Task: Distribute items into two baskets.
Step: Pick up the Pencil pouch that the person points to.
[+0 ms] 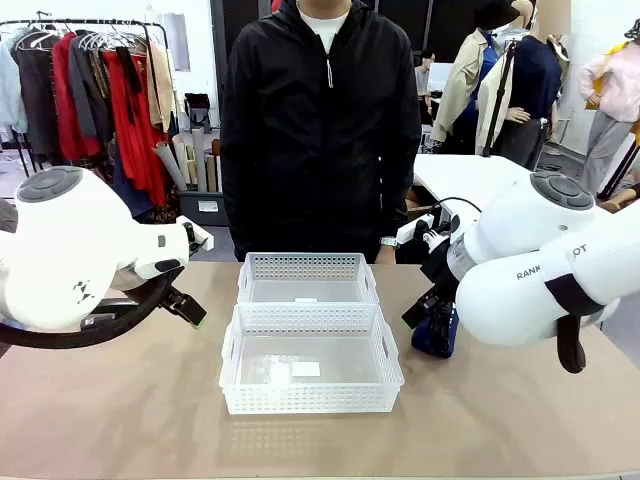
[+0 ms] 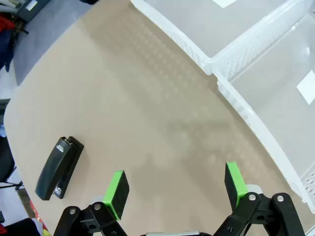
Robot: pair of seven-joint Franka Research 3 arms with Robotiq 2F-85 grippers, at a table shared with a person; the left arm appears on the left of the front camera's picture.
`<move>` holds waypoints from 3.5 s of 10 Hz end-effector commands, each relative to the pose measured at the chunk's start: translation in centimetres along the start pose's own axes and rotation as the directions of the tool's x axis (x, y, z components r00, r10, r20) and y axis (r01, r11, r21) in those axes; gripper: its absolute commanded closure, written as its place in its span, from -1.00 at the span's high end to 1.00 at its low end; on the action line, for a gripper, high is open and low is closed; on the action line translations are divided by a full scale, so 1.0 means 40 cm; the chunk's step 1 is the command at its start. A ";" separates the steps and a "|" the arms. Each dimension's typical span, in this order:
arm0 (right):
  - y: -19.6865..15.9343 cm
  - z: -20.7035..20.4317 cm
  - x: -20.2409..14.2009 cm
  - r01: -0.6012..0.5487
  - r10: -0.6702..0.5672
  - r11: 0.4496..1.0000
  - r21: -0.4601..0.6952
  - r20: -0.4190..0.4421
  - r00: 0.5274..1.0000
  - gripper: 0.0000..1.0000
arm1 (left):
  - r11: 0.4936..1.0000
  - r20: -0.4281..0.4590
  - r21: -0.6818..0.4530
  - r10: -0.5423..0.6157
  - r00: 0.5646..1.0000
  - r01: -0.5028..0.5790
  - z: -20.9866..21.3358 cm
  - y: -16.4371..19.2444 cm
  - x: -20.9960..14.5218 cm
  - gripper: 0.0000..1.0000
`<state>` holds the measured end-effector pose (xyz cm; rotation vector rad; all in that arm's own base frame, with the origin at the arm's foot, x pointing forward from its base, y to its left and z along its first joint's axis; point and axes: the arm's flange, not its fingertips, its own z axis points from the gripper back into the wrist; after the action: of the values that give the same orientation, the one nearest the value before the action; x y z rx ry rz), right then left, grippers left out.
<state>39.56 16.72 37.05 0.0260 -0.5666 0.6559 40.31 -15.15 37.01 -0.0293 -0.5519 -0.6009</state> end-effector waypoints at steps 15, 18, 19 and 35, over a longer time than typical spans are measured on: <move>-0.083 0.072 0.037 0.026 -0.028 0.997 0.077 0.026 0.999 1.00 | 0.996 -0.003 -0.069 0.051 0.999 -0.051 0.053 0.069 0.020 1.00; -0.191 0.134 0.055 0.062 -0.067 0.989 0.132 0.036 0.997 1.00 | 0.980 -0.094 -0.180 0.073 0.993 -0.089 0.133 0.197 0.017 1.00; -0.225 0.157 0.053 0.079 -0.086 0.985 0.156 0.041 0.995 1.00 | 0.973 -0.099 -0.192 0.112 0.989 -0.129 0.166 0.250 -0.003 1.00; -0.529 0.478 -0.227 0.262 -0.335 0.825 0.500 0.060 0.940 1.00 | 0.910 0.221 -0.318 0.345 0.912 -0.267 0.498 0.641 -0.263 1.00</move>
<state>36.79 -9.15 51.48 0.6234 -0.4907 0.4281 36.75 14.70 52.12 -0.4236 -0.6935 -0.3326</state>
